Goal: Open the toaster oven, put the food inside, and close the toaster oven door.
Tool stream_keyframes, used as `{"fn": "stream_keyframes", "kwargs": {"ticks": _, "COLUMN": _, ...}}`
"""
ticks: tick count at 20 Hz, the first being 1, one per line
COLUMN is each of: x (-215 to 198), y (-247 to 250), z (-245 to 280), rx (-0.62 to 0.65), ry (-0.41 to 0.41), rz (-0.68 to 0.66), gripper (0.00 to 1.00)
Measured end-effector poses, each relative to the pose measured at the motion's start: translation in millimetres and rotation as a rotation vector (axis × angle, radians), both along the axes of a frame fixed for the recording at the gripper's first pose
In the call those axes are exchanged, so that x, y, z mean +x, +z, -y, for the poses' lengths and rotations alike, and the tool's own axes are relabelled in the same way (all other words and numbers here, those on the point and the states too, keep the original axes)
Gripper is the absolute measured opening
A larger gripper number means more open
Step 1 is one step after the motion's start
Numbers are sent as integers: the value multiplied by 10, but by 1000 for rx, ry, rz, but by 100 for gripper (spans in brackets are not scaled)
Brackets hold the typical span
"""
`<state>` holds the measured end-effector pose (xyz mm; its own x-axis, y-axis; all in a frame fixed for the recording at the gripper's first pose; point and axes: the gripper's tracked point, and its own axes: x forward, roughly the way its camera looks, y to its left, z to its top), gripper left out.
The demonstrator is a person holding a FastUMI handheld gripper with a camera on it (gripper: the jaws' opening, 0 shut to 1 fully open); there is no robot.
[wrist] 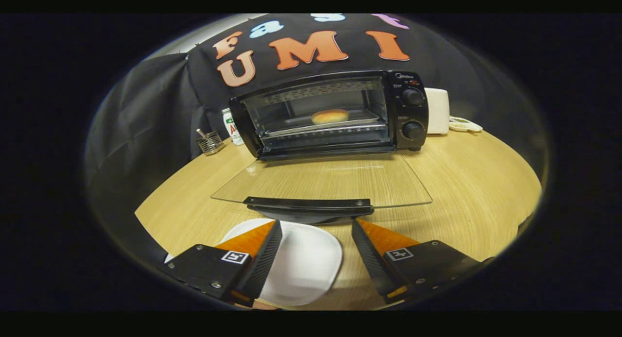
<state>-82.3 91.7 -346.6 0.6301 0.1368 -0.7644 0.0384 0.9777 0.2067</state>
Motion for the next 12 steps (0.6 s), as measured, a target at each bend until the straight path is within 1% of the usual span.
{"fn": "stream_keyframes", "kwargs": {"ticks": 6, "x": 115, "y": 92, "z": -87, "rx": -4, "ry": 1, "rz": -4, "gripper": 87}}
{"fn": "stream_keyframes", "kwargs": {"ticks": 8, "x": 207, "y": 194, "z": -181, "rx": -13, "ry": 35, "rz": 31, "gripper": 86}}
{"fn": "stream_keyframes", "kwargs": {"ticks": 10, "x": 248, "y": 235, "z": -246, "rx": -34, "ry": 92, "rz": 50, "gripper": 87}}
{"fn": "stream_keyframes", "kwargs": {"ticks": 12, "x": 368, "y": 295, "z": -169, "rx": -63, "ry": 82, "rz": 65, "gripper": 87}}
